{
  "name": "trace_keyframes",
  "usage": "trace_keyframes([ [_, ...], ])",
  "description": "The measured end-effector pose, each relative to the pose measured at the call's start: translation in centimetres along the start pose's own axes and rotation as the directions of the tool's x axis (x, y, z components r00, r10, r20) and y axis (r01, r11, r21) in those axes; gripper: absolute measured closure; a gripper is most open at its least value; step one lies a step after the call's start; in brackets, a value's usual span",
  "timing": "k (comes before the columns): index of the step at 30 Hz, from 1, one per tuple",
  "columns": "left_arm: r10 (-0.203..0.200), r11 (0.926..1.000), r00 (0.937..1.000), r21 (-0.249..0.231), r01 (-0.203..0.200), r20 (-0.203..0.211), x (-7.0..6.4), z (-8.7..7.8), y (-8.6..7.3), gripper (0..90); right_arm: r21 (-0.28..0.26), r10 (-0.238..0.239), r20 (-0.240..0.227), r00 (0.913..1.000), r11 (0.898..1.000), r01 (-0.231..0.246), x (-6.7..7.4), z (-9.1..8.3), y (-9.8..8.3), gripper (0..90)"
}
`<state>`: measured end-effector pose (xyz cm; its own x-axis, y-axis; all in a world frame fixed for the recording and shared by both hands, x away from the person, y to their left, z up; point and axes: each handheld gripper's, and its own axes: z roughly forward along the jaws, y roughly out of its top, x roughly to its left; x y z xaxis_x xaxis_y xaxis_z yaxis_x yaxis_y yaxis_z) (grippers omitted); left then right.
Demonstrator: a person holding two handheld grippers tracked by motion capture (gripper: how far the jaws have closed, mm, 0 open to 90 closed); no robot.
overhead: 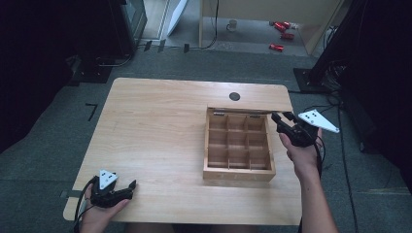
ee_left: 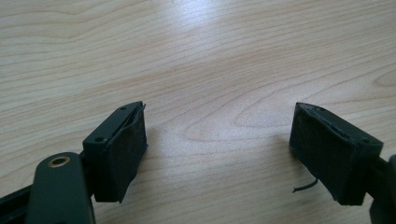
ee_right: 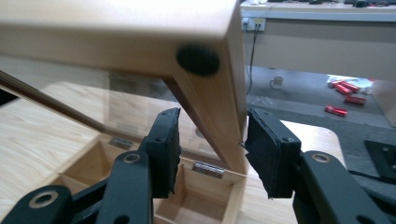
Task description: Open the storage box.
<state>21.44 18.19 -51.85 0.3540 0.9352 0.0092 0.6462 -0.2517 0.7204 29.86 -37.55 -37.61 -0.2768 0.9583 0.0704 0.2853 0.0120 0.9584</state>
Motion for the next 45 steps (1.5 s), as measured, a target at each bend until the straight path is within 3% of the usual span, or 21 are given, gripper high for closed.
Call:
trace_keyframes([
  [4, 0.001, 1.0000, 1.0000, 0.001, -0.001, 0.000, 0.0, 0.0, 0.0, 19.6, 0.032, -0.039, 0.014, 0.9992, 0.999, 0.038, -0.3, 1.0, 0.0, 55.0],
  [10, 0.000, 1.0000, 1.0000, 0.002, 0.000, 0.001, 0.0, 0.0, 0.0, 19.6, 0.019, -0.028, -0.005, 0.9996, 0.999, 0.028, -0.9, 1.9, 0.2, 54.7],
  [13, 0.000, 1.0000, 1.0000, 0.002, 0.000, 0.001, 0.0, 0.0, 0.0, 19.6, 0.012, -0.024, -0.024, 0.9994, 1.000, 0.025, -1.2, 2.3, 0.4, 59.3],
  [15, 0.000, 1.0000, 1.0000, 0.002, 0.000, 0.001, 0.0, 0.0, 0.0, 19.6, 0.014, -0.044, 0.008, 0.9990, 0.999, 0.043, -1.3, 2.5, 0.6, 65.5],
  [22, 0.001, 1.0000, 1.0000, 0.002, -0.001, 0.001, 0.0, 0.0, 0.0, 19.6, 0.017, -0.079, 0.046, 0.9958, 0.997, 0.078, -1.4, 3.7, 1.6, 66.9],
  [33, 0.003, 1.0000, 1.0000, 0.002, -0.003, -0.001, 0.0, 0.0, 0.0, 19.6, 0.048, -0.022, 0.064, 0.9977, 0.999, 0.018, -2.0, 5.9, 3.3, 67.2],
  [45, 0.003, 1.0000, 1.0000, 0.002, -0.003, 0.001, 0.0, 0.0, 0.0, 19.6, 0.099, 0.044, 0.086, 0.9953, 0.994, -0.052, -2.9, 8.8, 4.9, 67.5],
])
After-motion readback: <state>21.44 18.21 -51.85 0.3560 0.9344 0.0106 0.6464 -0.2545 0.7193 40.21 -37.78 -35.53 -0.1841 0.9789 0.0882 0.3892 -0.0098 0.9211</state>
